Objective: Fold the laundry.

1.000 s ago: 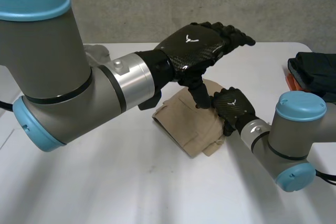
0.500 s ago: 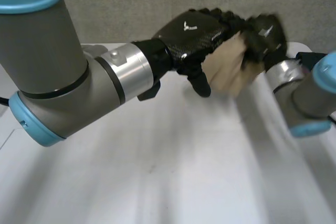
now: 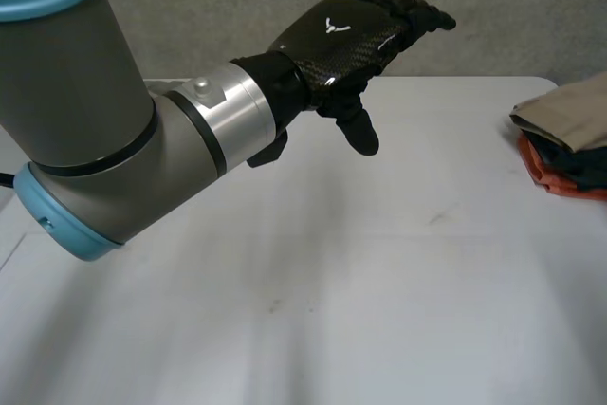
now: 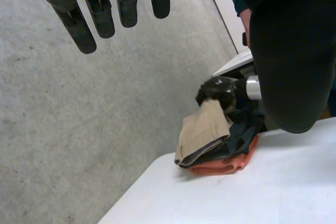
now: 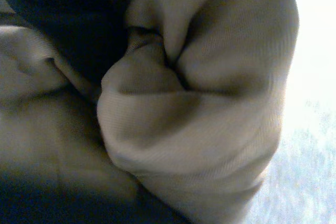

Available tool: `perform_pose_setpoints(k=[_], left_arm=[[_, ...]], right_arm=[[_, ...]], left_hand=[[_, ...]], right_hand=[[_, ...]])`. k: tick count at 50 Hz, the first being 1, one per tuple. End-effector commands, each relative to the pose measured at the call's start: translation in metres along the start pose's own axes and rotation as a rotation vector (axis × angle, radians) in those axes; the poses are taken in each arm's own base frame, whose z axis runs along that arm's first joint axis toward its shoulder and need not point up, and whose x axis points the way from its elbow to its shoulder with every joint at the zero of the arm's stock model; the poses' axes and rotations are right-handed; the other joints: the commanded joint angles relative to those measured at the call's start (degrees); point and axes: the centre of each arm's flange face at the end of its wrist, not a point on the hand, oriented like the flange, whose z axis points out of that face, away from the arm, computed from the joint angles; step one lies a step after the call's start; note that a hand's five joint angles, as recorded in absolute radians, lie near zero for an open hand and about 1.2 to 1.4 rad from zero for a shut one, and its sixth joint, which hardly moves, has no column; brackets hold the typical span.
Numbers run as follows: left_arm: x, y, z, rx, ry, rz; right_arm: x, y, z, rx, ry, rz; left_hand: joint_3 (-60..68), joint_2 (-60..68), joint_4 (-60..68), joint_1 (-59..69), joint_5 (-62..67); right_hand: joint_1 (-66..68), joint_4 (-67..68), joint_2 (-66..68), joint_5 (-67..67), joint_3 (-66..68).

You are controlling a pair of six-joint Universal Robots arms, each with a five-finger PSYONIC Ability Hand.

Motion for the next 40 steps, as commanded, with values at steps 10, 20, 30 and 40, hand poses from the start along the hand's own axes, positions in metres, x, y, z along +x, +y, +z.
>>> perform_pose_setpoints(k=[10,20,30,40], left_arm=[[0.0,0.003,0.001,-0.009,0.001,-0.005],[0.005,0.002,-0.004,-0.014,0.008,-0.012],[-0.004,-0.016,-0.004,0.047,-0.046,0.015],[-0.128,-0.065,-0.031,0.154,-0.645,0.046]], right_arm=[[0.037,0.004,-0.017,-0.12,-0.016,-0.1],[0.066,-0.065,-0.05,-0.263,0.067,-0.072],[0.14,-0.121,-0.068,-0.343,0.413,-0.539],[0.061,-0.214,-0.06,0.157,0.278,-0.49]], left_hand=[[-0.42,-0.52,-0.58,1.59,-1.73],[-0.25,-0.35,-0.41,1.76,-1.56],[-0.08,-0.19,-0.24,1.93,-1.4],[-0.25,-0.35,-0.41,1.76,-1.56]], right_hand=[[-49.74,-58.87,-55.92,-53.91,-56.46],[-49.74,-58.87,-55.92,-53.91,-56.46],[-49.74,-58.87,-55.92,-53.91,-56.46],[-49.74,-58.87,-55.92,-53.91,-56.46]])
